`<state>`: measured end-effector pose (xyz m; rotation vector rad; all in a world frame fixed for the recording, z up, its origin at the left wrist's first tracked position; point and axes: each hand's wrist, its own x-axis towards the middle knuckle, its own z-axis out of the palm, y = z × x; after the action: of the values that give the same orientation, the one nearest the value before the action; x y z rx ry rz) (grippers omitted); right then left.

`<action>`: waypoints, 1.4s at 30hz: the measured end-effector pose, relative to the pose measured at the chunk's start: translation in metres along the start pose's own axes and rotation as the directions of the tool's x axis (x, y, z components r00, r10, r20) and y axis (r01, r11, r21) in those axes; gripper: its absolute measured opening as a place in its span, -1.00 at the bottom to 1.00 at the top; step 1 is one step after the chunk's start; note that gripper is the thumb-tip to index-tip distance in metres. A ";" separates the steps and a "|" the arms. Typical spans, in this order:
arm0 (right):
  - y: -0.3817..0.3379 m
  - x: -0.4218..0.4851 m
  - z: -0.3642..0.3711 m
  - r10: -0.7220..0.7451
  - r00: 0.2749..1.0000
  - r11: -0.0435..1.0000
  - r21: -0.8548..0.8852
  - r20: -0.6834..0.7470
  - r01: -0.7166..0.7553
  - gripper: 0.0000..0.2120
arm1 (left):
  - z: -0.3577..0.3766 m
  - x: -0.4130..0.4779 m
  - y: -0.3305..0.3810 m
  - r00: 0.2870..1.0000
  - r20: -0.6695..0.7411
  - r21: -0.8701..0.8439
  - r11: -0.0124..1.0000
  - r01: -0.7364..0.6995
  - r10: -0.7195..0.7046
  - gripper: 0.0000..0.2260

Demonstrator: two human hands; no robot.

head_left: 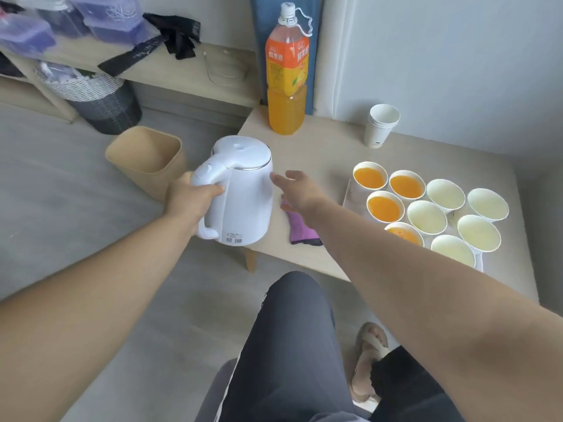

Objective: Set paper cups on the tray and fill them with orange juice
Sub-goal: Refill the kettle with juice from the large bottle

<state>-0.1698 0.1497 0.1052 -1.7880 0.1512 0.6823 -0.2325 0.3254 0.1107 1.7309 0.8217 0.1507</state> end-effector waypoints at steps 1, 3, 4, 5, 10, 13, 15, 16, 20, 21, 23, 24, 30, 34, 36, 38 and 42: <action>-0.001 0.004 0.004 0.003 1.000 1.000 0.004 0.013 -0.003 -0.37 | 0.000 0.001 -0.003 1.000 -0.011 -0.006 1.000 0.013 -0.013 -0.78; -0.002 0.014 0.011 0.015 0.999 1.000 -0.001 0.030 -0.015 -0.35 | 0.001 0.006 -0.007 0.999 -0.030 -0.019 0.999 0.033 -0.034 -0.79; -0.002 0.019 0.014 0.020 0.999 1.000 -0.009 0.036 -0.019 -0.34 | 0.003 0.008 -0.009 0.999 -0.027 -0.030 0.999 0.032 -0.033 -0.79; -0.001 0.022 0.016 0.021 0.999 1.000 -0.019 0.040 -0.020 -0.33 | 0.005 0.011 -0.010 1.000 -0.018 -0.041 0.999 0.024 -0.025 -0.80; -0.004 0.038 0.026 0.005 1.000 1.000 -0.026 0.029 -0.004 -0.20 | 0.011 0.026 -0.024 0.998 0.062 -0.089 0.996 -0.015 0.020 -0.80; -0.002 0.047 0.027 -0.036 0.999 0.999 0.008 0.003 0.036 -0.12 | 0.015 0.031 -0.032 0.991 0.131 -0.043 0.999 -0.029 0.034 -0.69; -0.001 0.049 0.027 -0.057 0.998 0.998 0.033 -0.009 0.057 -0.11 | 0.018 0.036 -0.038 0.988 0.157 -0.007 1.000 -0.012 0.013 -0.74; -0.002 0.048 0.027 -0.063 0.998 0.997 0.047 -0.019 0.064 -0.11 | 0.019 0.037 -0.040 0.986 0.168 0.009 1.000 -0.001 -0.001 -0.75; -0.003 0.053 0.025 -0.070 0.997 0.995 0.064 -0.027 0.071 -0.12 | 0.017 0.037 -0.036 0.980 0.195 0.153 0.987 -0.057 0.027 -0.49; -0.005 0.054 0.025 -0.065 0.997 0.996 0.065 -0.032 0.066 -0.15 | 0.017 0.036 -0.032 0.980 0.171 0.234 0.962 -0.139 0.100 -0.40; -0.011 0.056 0.024 -0.049 0.997 0.996 0.065 -0.053 0.053 -0.27 | 0.021 0.030 -0.018 0.940 0.170 0.390 0.856 -0.340 0.296 -0.28; -0.015 0.055 0.024 -0.048 0.997 0.997 0.060 -0.057 0.052 -0.35 | 0.026 0.028 -0.012 0.911 0.194 0.452 0.791 -0.412 0.364 -0.27; -0.020 0.057 0.014 -0.082 0.997 0.997 -0.012 0.012 0.083 -0.55 | 0.048 0.033 -0.001 0.914 0.222 0.684 0.613 -0.394 0.340 -0.44; -0.017 0.059 0.012 -0.095 0.995 0.995 0.004 0.029 0.095 -0.55 | 0.050 0.032 -0.001 0.904 0.197 0.730 0.558 -0.394 0.380 -0.47; -0.016 0.058 0.015 -0.084 0.996 0.996 -0.009 0.038 0.084 -0.54 | 0.050 0.033 -0.001 0.904 0.192 0.731 0.559 -0.392 0.383 -0.48; -0.013 0.059 0.018 -0.072 0.996 0.997 -0.016 0.049 0.073 -0.51 | 0.049 0.034 0.000 0.907 0.196 0.718 0.575 -0.392 0.373 -0.48; -0.009 0.057 0.016 -0.077 0.995 0.996 0.036 0.058 0.075 -0.54 | 0.042 0.031 -0.004 0.893 0.183 0.645 0.635 -0.425 0.411 -0.44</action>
<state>-0.1249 0.1812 0.0807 -1.7301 0.0539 0.6734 -0.1903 0.3103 0.0837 2.6113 0.4485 0.1584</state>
